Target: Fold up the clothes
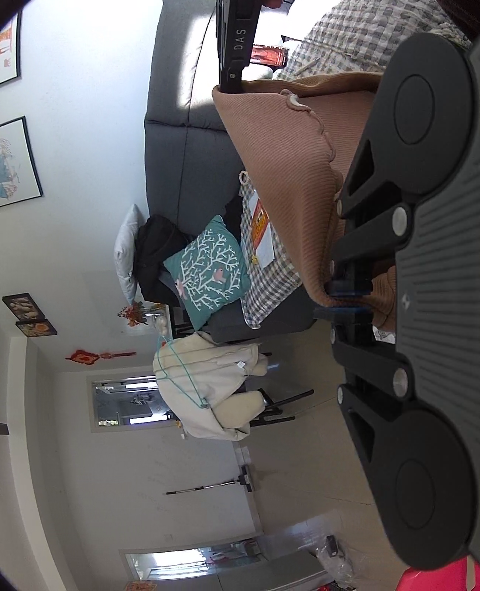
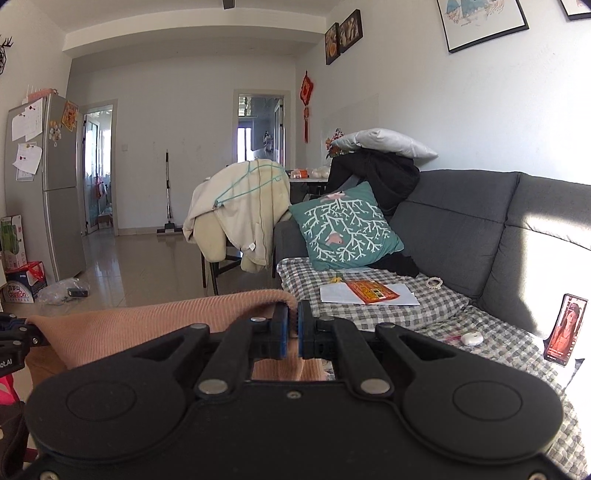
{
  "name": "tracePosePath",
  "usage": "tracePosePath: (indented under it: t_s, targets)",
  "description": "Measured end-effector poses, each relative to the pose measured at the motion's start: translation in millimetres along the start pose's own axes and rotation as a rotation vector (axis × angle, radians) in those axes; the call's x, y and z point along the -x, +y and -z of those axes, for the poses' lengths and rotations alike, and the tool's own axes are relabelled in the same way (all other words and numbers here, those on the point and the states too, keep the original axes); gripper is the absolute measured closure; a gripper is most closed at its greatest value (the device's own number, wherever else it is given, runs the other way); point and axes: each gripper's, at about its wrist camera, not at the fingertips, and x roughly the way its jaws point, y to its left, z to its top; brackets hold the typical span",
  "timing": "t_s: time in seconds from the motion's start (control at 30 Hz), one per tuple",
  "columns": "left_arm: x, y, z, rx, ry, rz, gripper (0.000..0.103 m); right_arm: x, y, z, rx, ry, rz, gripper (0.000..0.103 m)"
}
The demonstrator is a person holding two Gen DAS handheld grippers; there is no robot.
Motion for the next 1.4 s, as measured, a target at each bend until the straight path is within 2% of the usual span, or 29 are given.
tracePosePath:
  t_s: [0.2,0.57,0.63,0.73,0.77,0.8,0.87,1.0,1.07,1.23,1.3,1.4]
  targets:
    - [-59,13,19,0.032,0.080,-0.006,0.099,-51,2,21,0.006,0.074,-0.001,0.097]
    - [-135,26,58,0.070,0.157,0.025,0.097,-133,6,57,0.034,0.244,0.000,0.096]
    - [-149,27,67,0.077,0.185,0.028,0.097,-142,6,65,0.030,0.277,-0.004,0.093]
    - [-163,27,75,0.075,0.216,0.024,0.093,-153,7,71,0.041,0.311,-0.005,0.078]
    - [-166,26,77,0.070,0.226,0.023,0.091,-152,7,73,0.049,0.317,-0.005,0.070]
    - [-168,25,79,0.064,0.237,0.019,0.089,-153,7,74,0.055,0.320,-0.004,0.067]
    - [-167,23,81,0.051,0.248,0.008,0.074,-153,6,75,0.072,0.326,-0.006,0.065]
    - [-161,22,82,0.046,0.266,0.019,0.064,-146,0,79,0.097,0.345,-0.013,0.060]
    - [-156,23,83,0.059,0.282,0.032,0.047,-141,-2,82,0.111,0.356,-0.016,0.058]
    - [-146,18,91,0.043,0.317,0.055,0.044,-130,-11,91,0.131,0.389,-0.022,0.052]
    - [-143,13,91,0.020,0.310,0.052,0.044,-122,-16,94,0.145,0.395,-0.015,0.046]
    - [-134,4,89,-0.014,0.276,0.065,0.042,-109,-23,99,0.169,0.404,0.000,0.045]
